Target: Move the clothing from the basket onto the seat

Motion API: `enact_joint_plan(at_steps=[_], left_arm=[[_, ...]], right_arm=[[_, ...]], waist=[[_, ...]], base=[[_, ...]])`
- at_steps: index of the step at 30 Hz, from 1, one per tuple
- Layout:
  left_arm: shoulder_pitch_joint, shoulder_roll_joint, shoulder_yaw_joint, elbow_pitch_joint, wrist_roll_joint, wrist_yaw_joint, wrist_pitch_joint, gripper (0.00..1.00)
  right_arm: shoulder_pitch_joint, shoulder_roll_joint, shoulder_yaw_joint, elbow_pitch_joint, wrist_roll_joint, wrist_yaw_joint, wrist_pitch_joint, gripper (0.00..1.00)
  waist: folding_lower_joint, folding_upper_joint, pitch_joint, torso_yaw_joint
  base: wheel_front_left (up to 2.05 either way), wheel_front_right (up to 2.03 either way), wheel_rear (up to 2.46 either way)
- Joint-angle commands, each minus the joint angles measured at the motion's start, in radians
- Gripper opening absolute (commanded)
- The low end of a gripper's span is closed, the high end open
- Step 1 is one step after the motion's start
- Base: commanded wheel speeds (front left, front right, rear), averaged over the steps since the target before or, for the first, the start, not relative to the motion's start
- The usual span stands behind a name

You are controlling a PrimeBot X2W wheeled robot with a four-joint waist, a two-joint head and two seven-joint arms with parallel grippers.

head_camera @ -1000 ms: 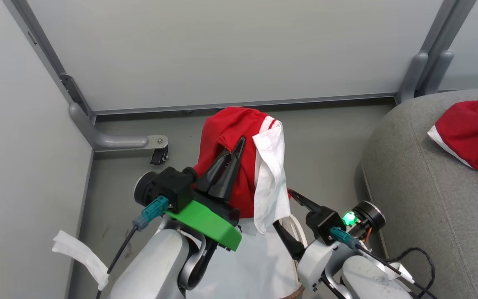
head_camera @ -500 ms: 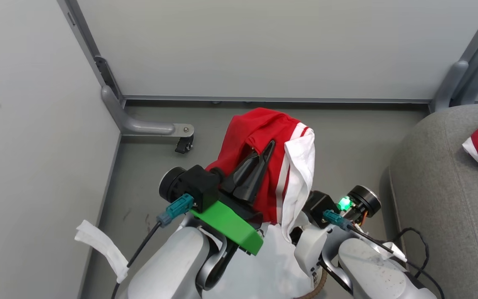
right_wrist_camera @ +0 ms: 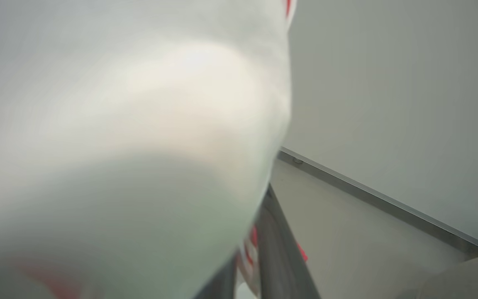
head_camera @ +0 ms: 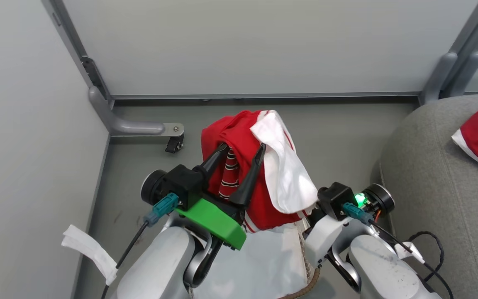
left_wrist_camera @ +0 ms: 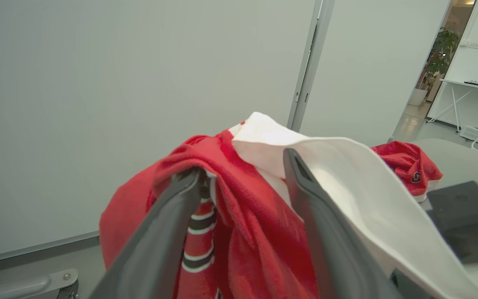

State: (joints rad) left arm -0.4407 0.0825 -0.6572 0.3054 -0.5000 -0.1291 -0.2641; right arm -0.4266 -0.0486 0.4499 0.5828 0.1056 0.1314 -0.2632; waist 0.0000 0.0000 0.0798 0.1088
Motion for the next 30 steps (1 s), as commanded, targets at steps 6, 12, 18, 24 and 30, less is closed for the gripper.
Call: enact_joint_plan(at_steps=[6,12,18,24,30], left_arm=[[0.034,0.010,0.041,0.026,0.033,-0.002,0.000,1.00],[0.053,0.020,0.075,0.036,0.049,-0.002,0.000,1.00],[0.066,0.033,0.090,0.036,0.057,-0.002,0.000,1.00],[0.079,0.046,0.097,0.044,0.062,-0.002,0.000,1.00],[0.084,0.059,0.111,0.043,0.071,-0.002,0.000,1.00]], right_arm=[[0.071,-0.004,-0.069,-0.077,0.009,-0.001,-0.002,0.00],[0.127,-0.004,-0.141,-0.159,0.017,-0.001,-0.002,0.00],[0.166,-0.004,-0.190,-0.226,0.023,-0.001,-0.002,0.00],[0.201,-0.003,-0.228,-0.292,0.053,-0.001,-0.002,0.00],[0.214,-0.003,-0.270,-0.337,0.090,-0.001,-0.002,0.00]], waist=[[0.0000,0.0000,0.004,-0.145],[0.0000,0.0000,0.022,-0.275],[0.0000,0.0000,0.039,-0.397],[0.0000,0.0000,0.052,-0.512],[0.0000,0.0000,0.072,-0.604]], base=[[0.00,0.00,0.00],[0.00,0.00,0.00],[0.00,0.00,0.00],[0.00,0.00,0.00],[0.00,0.00,0.00]])
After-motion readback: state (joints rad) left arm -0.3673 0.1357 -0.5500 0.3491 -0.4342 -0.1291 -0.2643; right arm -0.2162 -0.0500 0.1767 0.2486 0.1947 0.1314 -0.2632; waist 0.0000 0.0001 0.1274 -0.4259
